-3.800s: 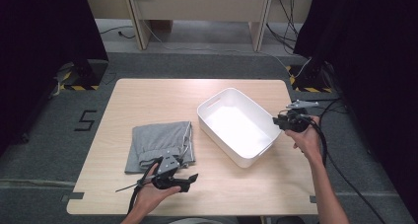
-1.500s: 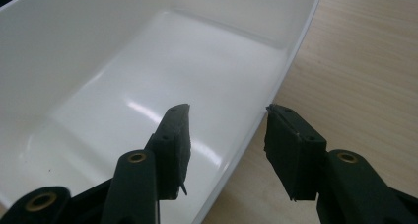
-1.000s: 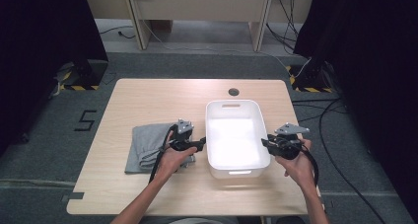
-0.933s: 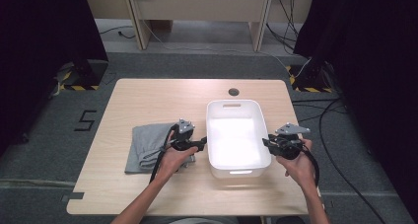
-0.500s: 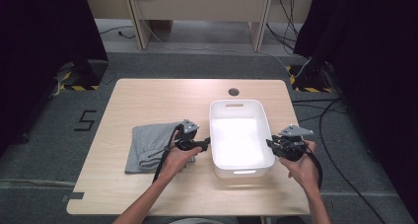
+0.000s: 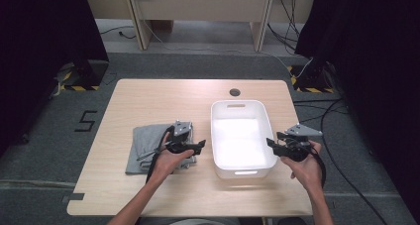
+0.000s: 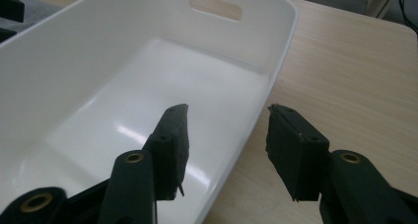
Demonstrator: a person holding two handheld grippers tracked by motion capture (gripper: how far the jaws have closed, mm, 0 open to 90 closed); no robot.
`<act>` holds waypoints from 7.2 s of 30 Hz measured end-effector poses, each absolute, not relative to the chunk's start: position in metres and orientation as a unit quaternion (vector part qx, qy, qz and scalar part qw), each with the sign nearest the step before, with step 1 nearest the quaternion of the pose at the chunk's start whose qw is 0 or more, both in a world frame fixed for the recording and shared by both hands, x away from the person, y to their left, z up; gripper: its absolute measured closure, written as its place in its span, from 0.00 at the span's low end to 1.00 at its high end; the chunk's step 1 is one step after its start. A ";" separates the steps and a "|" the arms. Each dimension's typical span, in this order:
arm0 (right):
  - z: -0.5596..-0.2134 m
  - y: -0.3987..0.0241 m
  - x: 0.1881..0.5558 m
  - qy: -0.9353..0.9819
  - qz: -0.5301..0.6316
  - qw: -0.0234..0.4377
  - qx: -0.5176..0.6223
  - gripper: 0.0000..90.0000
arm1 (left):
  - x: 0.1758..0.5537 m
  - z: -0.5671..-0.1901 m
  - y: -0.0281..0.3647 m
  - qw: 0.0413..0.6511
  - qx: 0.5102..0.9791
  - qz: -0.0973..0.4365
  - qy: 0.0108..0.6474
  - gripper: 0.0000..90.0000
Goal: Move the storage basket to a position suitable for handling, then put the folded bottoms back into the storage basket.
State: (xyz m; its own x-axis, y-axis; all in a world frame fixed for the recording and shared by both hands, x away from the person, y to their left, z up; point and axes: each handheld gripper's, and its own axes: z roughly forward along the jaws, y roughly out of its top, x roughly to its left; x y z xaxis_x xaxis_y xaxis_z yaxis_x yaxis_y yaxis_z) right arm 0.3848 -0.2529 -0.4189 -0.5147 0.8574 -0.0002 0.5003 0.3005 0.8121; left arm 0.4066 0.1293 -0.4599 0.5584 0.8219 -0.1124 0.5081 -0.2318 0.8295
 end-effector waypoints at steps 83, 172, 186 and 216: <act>-0.432 0.026 0.401 0.853 0.422 0.120 0.283 0.34 | 0.329 -0.490 0.294 0.426 0.709 0.158 0.540 0.18; -0.502 0.039 0.439 0.855 0.333 0.110 0.381 0.21 | 0.317 -0.505 0.322 0.374 0.726 0.115 0.565 0.21; -0.507 0.041 0.436 0.855 0.337 0.101 0.381 0.27 | 0.313 -0.508 0.316 0.384 0.736 0.097 0.549 0.42; -0.459 0.032 0.400 0.830 0.450 0.130 0.304 0.74 | 0.295 -0.462 0.307 0.444 0.764 0.125 0.452 0.79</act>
